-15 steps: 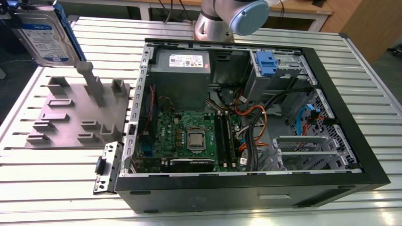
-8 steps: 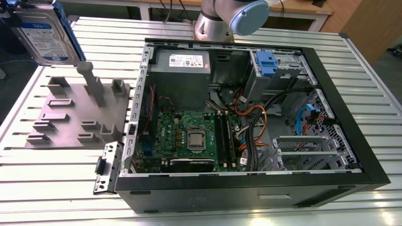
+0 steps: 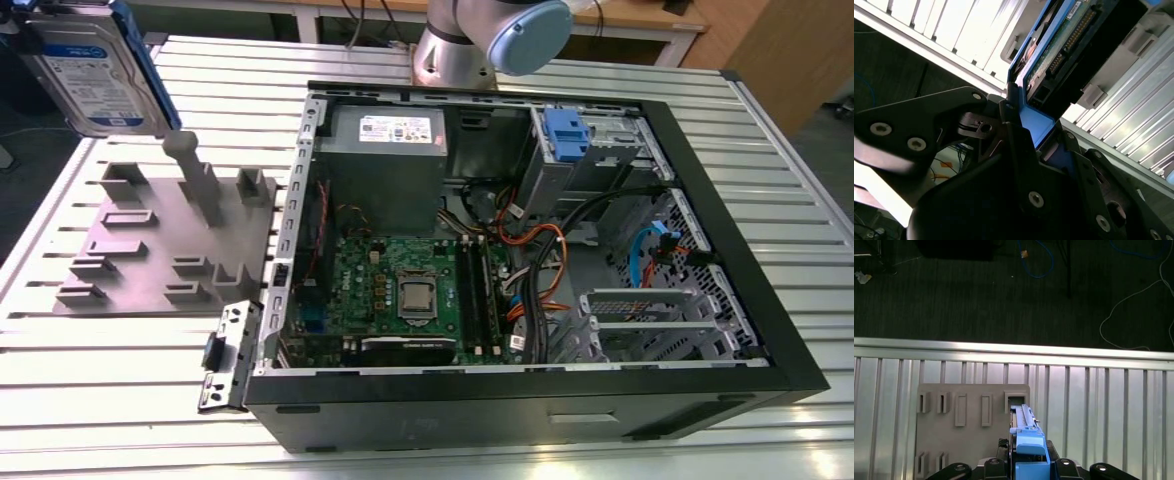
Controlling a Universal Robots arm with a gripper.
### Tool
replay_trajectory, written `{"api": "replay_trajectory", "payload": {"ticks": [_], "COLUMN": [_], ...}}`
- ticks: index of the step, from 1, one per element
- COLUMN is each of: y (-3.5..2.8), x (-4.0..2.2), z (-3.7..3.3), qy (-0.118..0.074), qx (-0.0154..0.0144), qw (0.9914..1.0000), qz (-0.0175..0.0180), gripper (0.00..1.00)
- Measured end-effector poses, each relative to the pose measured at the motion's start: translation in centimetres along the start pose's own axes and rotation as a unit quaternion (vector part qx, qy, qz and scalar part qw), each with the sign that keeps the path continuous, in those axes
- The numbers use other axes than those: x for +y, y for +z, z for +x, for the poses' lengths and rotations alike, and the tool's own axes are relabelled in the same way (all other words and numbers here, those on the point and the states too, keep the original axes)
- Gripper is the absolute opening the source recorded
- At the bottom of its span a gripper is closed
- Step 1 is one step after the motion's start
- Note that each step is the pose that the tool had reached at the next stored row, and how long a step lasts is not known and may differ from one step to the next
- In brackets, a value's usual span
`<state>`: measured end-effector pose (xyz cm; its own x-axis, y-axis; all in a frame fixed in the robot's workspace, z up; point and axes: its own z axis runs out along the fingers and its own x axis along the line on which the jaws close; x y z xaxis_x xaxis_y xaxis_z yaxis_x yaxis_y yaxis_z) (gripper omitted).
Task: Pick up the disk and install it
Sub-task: 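Pick up the disk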
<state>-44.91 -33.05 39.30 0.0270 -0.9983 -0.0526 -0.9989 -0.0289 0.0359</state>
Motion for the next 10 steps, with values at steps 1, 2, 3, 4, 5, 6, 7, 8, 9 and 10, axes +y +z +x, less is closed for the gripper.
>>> {"api": "replay_trajectory", "payload": {"ticks": [1,2,3,4,5,6,7,8,9,10], "y": [-0.04,-0.09,-0.14,-0.19,-0.26,-0.32,-0.37,-0.41,-0.45,-0.5], "x": [0.0,0.0,0.01,0.01,0.01,0.01,0.01,0.02,0.02,0.02], "z": [0.0,-0.01,-0.01,-0.01,-0.01,-0.02,-0.02,-0.02,-0.02,-0.03], "qy": [0.0,0.0,0.0,0.0,0.0,0.0,0.0,0.0,0.0,0.0], "qx": [0.0,0.0,0.0,0.0,0.0,0.0,0.0,0.0,0.0,0.0], "qw": [1.0,1.0,1.0,1.0,1.0,1.0,1.0,1.0,1.0,1.0], "qz": [0.0,0.0001,0.0,0.0,0.0,0.0,0.0,0.0,0.0,0.0], "gripper": [0.37,0.37,0.37,0.37,0.37,0.37,0.37,0.37,0.37,0.37]}}
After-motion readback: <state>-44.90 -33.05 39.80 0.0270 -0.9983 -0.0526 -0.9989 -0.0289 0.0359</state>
